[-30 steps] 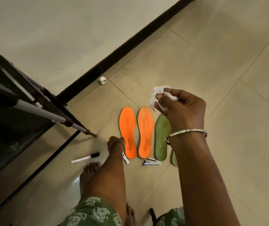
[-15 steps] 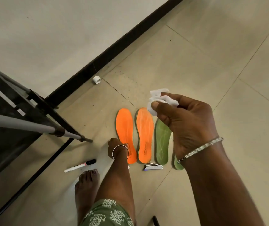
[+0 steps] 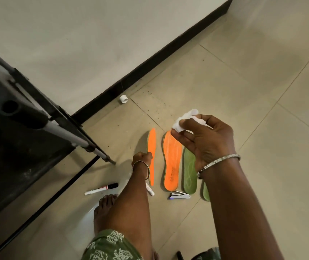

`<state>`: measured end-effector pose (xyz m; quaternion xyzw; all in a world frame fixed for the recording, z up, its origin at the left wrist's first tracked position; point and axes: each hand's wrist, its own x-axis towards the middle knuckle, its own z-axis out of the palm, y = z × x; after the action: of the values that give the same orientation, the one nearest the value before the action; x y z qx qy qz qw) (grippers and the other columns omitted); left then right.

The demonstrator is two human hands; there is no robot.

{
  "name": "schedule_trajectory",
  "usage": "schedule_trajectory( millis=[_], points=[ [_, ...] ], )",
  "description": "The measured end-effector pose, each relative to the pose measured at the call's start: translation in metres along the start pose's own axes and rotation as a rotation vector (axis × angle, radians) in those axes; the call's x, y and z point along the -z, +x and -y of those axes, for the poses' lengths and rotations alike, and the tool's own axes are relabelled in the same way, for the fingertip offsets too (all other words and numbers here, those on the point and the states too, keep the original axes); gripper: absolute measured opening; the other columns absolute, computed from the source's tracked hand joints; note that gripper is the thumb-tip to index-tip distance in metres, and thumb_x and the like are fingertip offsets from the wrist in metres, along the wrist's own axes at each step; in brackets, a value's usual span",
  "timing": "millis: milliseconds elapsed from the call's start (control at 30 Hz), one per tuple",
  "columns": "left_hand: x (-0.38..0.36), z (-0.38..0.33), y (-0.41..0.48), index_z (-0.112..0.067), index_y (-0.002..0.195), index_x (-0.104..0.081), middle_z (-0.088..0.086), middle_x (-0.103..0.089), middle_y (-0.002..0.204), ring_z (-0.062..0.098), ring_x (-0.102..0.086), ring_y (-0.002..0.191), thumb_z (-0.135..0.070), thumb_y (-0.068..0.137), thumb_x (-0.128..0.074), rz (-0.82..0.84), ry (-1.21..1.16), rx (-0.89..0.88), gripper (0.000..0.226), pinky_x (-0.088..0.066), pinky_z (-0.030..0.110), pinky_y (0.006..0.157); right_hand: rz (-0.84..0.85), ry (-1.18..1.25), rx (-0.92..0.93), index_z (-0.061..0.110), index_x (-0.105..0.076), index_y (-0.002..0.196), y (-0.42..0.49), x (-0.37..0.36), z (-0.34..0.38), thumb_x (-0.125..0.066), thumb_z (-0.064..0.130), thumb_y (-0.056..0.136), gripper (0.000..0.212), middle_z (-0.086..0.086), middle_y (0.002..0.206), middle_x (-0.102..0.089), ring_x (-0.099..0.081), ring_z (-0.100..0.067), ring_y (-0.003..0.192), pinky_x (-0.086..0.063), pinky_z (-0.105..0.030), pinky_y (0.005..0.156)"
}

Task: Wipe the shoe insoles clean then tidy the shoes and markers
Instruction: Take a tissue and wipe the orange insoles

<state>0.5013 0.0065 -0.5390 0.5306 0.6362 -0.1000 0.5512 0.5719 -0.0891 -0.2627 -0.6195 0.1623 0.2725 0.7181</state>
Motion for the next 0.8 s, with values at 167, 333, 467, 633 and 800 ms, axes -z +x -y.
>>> schedule_trajectory(
  millis=[167, 333, 467, 633, 800],
  points=[
    [0.032, -0.044, -0.052, -0.003, 0.089, -0.055, 0.021, -0.058, 0.081, 0.03, -0.057, 0.071, -0.011, 0.095, -0.049, 0.284, -0.526, 0.007, 0.011, -0.052, 0.037, 0.057, 0.048, -0.016, 0.088, -0.003, -0.071, 0.079, 0.002, 0.005, -0.001, -0.064, -0.02, 0.076, 0.018, -0.015, 0.08, -0.07, -0.068, -0.033, 0.077, -0.058, -0.034, 0.07],
    [0.071, -0.076, -0.118, 0.001, 0.119, -0.056, 0.024, -0.07, 0.094, 0.031, -0.069, 0.085, -0.018, 0.1, -0.035, 0.636, -0.822, 0.021, 0.034, -0.062, 0.04, 0.06, 0.055, -0.014, 0.137, -0.002, -0.076, 0.078, -0.001, 0.006, 0.005, -0.068, -0.015, 0.071, 0.017, -0.013, 0.082, -0.073, -0.071, -0.021, 0.079, -0.058, -0.037, 0.077],
    [0.108, -0.096, -0.18, -0.005, 0.138, -0.048, 0.022, -0.068, 0.109, 0.027, -0.074, 0.088, -0.021, 0.097, -0.04, 0.69, -0.825, -0.089, 0.044, -0.06, 0.034, 0.063, 0.146, 0.01, 0.181, 0.0, -0.076, 0.082, -0.024, 0.0, 0.023, -0.071, -0.005, 0.08, 0.007, -0.017, 0.095, -0.074, -0.07, -0.025, 0.087, -0.059, -0.033, 0.079],
    [0.151, -0.088, -0.256, -0.005, 0.143, -0.045, 0.02, -0.065, 0.119, 0.026, -0.073, 0.093, -0.022, 0.097, -0.043, 0.697, -0.75, -0.179, 0.049, -0.061, 0.034, 0.064, 0.244, 0.048, 0.181, -0.004, -0.075, 0.097, -0.064, 0.003, 0.034, -0.068, 0.004, 0.089, 0.013, -0.016, 0.103, -0.073, -0.07, -0.028, 0.101, -0.059, -0.03, 0.085],
    [0.177, -0.053, -0.322, -0.002, 0.139, -0.049, 0.024, -0.058, 0.135, 0.03, -0.067, 0.108, -0.023, 0.097, -0.045, 0.725, -0.983, -0.226, 0.047, -0.061, 0.036, 0.076, 0.379, -0.052, 0.38, 0.002, -0.075, 0.1, -0.1, 0.019, 0.035, -0.069, -0.007, 0.084, 0.019, -0.013, 0.102, -0.075, -0.07, -0.032, 0.102, -0.058, -0.04, 0.089]
  ],
)
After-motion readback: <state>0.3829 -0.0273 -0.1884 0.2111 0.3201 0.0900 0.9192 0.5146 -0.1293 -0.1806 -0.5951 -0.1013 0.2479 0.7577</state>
